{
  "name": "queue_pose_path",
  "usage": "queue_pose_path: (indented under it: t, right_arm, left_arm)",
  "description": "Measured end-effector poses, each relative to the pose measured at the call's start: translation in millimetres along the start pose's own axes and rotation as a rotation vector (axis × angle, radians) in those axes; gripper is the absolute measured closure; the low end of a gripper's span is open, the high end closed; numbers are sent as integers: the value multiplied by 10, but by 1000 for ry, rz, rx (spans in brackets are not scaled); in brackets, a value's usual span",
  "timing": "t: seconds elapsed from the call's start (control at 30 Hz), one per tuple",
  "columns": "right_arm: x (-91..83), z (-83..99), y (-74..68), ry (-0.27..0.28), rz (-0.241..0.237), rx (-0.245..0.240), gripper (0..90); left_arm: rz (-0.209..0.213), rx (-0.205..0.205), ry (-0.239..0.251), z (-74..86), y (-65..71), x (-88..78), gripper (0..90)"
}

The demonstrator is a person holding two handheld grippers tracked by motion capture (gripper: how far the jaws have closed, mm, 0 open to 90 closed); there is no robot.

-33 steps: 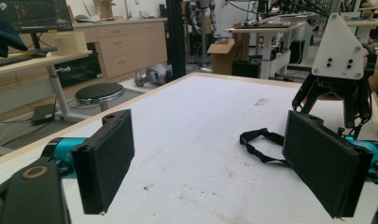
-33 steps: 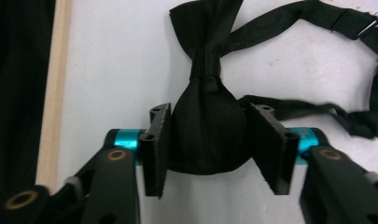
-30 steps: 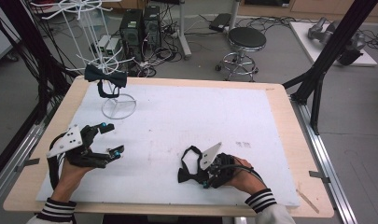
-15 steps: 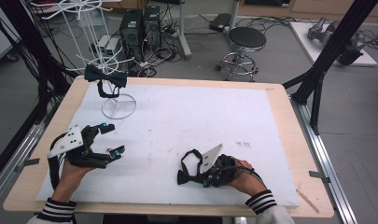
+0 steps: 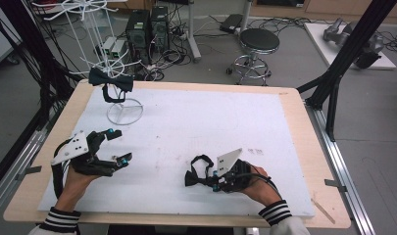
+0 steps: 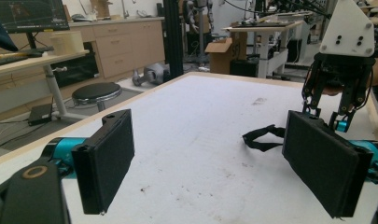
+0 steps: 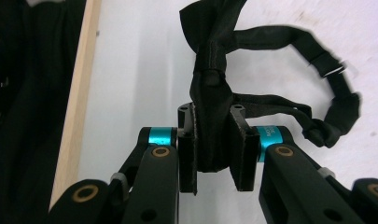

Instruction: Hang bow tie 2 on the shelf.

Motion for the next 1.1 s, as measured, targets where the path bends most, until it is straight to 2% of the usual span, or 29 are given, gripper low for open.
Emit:
queue_pose_path:
  t: [0.27, 0.47, 0.53, 0.83, 1.1]
  right_arm:
    - [-96, -42, 52, 109, 35, 42, 764]
    - [-196, -104, 100, 216, 71, 70, 764]
    - [-221, -114, 109, 228, 97, 64, 764]
    - [-310, -210, 142, 299, 142, 59, 764]
    - [-336, -414, 215, 340, 142, 32, 763]
  left_arm:
    - [4, 0, 2, -9, 7, 2, 172]
    - [5, 6, 12, -46, 21, -7, 173]
    - [8, 9, 13, -61, 27, -11, 173]
    - [21, 19, 14, -116, 51, 22, 172]
    - [45, 23, 20, -191, 72, 73, 172]
Point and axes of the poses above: each handheld gripper's, and its own axes: x roughly forward along the jaws, z roughly out of its underside, y roughly to its right, the point moved 3 cm from there along x, roughly forward along the jaws, and after that the axes turned 5 degrees about -x, right-handed, at the moved point
